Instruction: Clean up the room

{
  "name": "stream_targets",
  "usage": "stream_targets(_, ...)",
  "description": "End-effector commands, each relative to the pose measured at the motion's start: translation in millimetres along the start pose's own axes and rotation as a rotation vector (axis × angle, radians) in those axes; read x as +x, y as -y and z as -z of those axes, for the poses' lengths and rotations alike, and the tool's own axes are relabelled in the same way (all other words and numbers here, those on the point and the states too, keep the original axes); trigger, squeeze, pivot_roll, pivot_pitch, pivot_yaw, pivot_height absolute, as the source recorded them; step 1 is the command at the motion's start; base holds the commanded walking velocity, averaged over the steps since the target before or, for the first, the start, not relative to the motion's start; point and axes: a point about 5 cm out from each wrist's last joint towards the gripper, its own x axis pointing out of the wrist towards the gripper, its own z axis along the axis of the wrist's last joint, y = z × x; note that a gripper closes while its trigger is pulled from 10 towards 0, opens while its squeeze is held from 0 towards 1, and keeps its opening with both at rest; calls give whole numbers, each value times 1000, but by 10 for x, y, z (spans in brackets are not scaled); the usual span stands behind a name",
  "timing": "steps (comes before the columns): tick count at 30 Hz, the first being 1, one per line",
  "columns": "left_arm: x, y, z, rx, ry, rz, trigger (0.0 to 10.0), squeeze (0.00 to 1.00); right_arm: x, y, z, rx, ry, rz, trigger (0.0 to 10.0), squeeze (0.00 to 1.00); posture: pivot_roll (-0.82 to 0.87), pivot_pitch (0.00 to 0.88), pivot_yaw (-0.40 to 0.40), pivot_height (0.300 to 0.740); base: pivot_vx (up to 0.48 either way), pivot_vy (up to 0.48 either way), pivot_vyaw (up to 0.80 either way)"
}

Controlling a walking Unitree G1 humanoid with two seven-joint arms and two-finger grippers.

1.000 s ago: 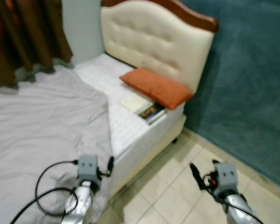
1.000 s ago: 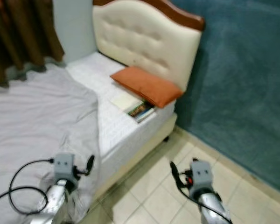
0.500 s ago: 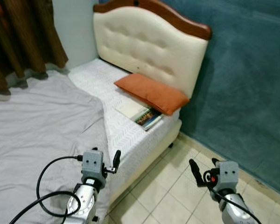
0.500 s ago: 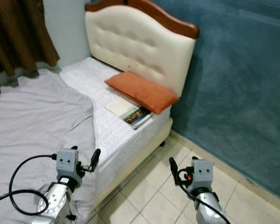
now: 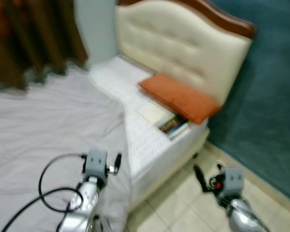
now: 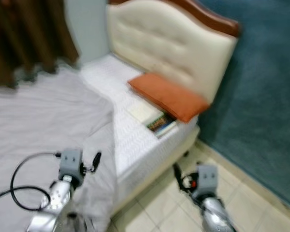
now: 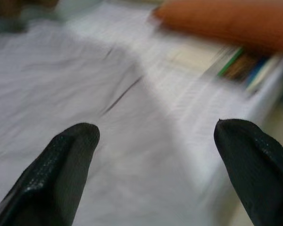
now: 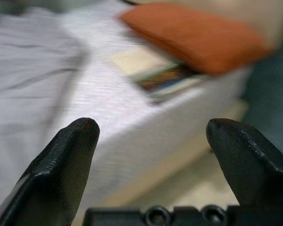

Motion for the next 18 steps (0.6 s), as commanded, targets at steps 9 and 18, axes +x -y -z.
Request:
stream_targets(9, 256, -279, 218, -54, -179, -186, 10000, 0, -608, 57, 10, -25, -108, -11, 10000, 0, -268, 465, -109, 740, 0, 0, 0)
stream_targets(18, 387, -784, -299, 90, 32, -458, 10000, 0, -1218, -234, -163, 14, -188, -67, 10000, 0, -349, 652, -132, 740, 0, 0, 0)
